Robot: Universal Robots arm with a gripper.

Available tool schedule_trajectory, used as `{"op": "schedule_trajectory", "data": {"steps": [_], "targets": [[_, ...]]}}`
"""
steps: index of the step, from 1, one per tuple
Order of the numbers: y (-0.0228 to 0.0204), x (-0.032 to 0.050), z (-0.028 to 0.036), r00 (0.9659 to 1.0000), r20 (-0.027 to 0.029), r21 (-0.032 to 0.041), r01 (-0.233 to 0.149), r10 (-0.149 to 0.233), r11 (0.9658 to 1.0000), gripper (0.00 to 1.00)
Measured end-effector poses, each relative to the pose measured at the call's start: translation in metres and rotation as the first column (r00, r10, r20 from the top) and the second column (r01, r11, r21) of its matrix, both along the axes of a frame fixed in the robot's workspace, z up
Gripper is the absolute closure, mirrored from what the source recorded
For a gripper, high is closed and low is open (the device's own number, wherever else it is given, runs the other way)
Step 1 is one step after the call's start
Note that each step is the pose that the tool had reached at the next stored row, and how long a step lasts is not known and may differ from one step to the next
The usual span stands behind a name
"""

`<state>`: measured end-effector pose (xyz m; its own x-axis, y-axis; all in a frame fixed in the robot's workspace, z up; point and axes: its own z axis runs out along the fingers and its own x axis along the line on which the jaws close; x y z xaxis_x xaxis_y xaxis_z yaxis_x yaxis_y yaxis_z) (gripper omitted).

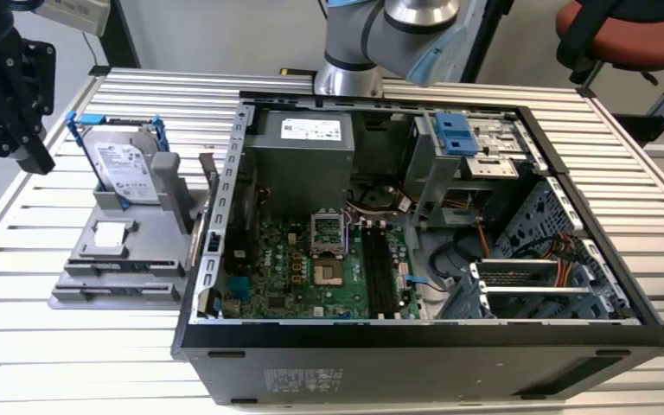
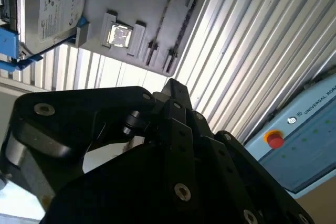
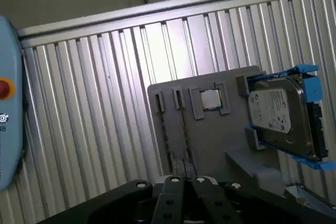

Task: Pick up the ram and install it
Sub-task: 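Pick up the ram and move it above insertion slot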

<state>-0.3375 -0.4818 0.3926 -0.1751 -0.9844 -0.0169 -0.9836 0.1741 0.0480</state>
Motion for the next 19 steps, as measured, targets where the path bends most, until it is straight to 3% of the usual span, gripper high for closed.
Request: {"op": "schedule_trajectory", "data": {"steps": [4, 7, 11, 15, 16, 19], "targets": [[0.0000, 0.0000, 0.0000, 0.9974, 0.0000, 0.0000, -0.072, 0.072, 0.9974, 1.00], [0.0000, 0.0000, 0.0000, 0.9919, 0.0000, 0.0000, -0.127, 0.127, 0.9919, 1.00], [0.0000, 0.0000, 0.0000, 0.9801, 0.0000, 0.0000, -0.199, 0.199, 0.9801, 1.00], [0.0000, 0.0000, 0.0000, 0.9634, 0.0001, 0.0001, -0.268, 0.268, 0.9634, 1.00], [0.0000, 0.0000, 0.0000, 0.9616, 0.0004, 0.0000, -0.275, 0.275, 0.9616, 1.00], [0.0000, 0.0001, 0.0000, 0.9616, 0.0022, -0.0007, -0.275, 0.275, 0.9616, 1.00]]}}
